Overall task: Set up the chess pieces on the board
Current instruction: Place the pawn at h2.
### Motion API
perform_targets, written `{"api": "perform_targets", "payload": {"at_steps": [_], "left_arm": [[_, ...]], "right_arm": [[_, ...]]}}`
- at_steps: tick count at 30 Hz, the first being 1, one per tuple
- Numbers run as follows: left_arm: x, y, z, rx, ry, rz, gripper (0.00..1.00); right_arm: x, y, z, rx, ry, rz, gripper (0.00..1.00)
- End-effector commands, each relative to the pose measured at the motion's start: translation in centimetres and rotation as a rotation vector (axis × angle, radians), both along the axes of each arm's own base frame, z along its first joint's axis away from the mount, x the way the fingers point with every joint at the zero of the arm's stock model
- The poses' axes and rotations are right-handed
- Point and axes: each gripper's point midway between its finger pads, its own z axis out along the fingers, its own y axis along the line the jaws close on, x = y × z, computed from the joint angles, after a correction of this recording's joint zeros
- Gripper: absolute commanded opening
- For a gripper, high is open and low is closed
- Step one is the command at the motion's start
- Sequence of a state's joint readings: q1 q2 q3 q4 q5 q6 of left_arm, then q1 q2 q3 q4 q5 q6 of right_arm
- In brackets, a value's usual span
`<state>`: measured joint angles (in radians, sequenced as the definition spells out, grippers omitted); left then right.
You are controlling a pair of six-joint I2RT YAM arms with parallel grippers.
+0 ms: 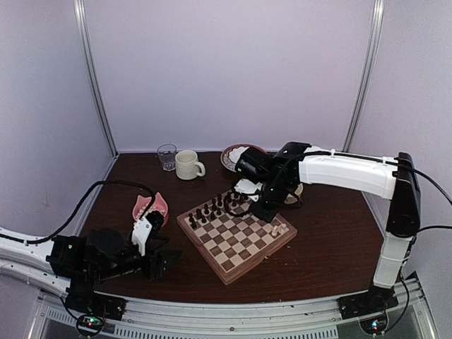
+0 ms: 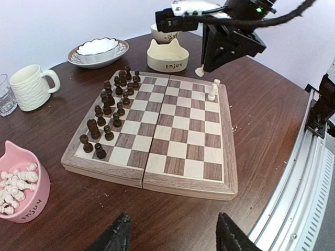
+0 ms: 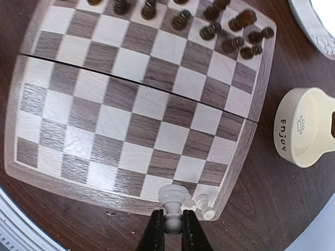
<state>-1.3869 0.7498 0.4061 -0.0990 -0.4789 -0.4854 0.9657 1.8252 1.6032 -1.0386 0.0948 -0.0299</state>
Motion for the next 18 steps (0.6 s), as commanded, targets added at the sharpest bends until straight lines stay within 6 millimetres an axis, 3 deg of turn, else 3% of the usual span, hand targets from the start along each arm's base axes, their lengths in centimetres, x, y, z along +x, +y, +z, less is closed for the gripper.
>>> {"api": "perform_targets", "payload": {"at_steps": [1,10,18], "left_arm": [[0.4,0.7,-0.1,0.002,-0.002,0.036,0.56],[0.5,0.9,-0.3,0.009,-0.002,0.043,0.56],[0.4,0.8,-0.4,0.012,0.0,0.041,0.56]], "right_arm": [[1.2,-3.3,-0.7,-0.103,0.096,-0.065,0.0],[4.1,-5.9,-2.7,-0.119,0.212,-0.154,0.0],[4.9,-7.1,-4.2,-0.172,0.262,-0.171,0.0]]}}
